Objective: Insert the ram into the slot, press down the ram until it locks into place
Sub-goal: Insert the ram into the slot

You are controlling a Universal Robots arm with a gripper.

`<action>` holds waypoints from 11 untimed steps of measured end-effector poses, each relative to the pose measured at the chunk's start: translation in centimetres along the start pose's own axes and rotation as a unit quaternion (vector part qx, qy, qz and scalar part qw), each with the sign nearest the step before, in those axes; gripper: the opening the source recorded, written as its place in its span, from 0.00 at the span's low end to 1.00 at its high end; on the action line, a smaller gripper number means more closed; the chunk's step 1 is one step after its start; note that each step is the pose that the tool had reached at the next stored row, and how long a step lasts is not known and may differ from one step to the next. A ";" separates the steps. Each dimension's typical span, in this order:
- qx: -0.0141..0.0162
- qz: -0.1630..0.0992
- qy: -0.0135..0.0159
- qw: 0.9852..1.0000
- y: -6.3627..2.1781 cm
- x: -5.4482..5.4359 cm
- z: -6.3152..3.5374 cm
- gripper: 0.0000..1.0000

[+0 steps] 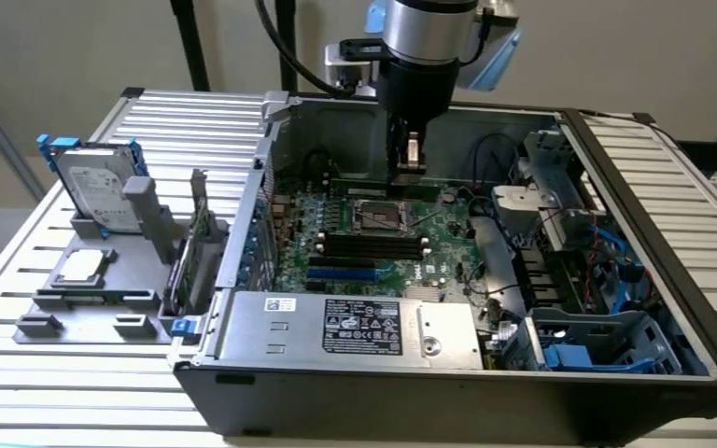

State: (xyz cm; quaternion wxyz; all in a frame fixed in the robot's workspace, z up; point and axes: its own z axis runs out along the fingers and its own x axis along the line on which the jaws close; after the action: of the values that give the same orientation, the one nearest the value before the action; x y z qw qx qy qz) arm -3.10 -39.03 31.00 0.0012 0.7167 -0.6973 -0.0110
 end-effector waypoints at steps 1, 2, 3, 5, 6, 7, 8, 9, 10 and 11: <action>0.000 0.000 0.000 1.000 0.00 0.0 0.18 0.14; 0.000 0.000 0.001 1.000 0.01 0.0 0.35 0.14; 0.000 0.000 0.001 1.000 0.03 0.0 0.50 0.14; 0.000 0.000 0.003 1.000 0.08 0.0 0.80 0.14; 0.000 0.000 0.003 1.000 0.10 0.0 0.93 0.14; 0.001 0.000 0.003 1.000 0.11 0.0 1.07 0.14; 0.001 0.000 0.004 1.000 0.12 0.0 1.21 0.14; 0.002 0.000 0.004 1.000 0.12 0.0 1.34 0.14; 0.002 0.000 0.004 1.000 0.12 0.0 1.48 0.14; 0.002 0.000 0.004 1.000 0.13 0.0 1.62 0.14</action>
State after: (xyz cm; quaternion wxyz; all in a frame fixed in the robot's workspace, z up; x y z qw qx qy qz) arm -3.25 -39.03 29.39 0.0027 0.7167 -0.6974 -0.0066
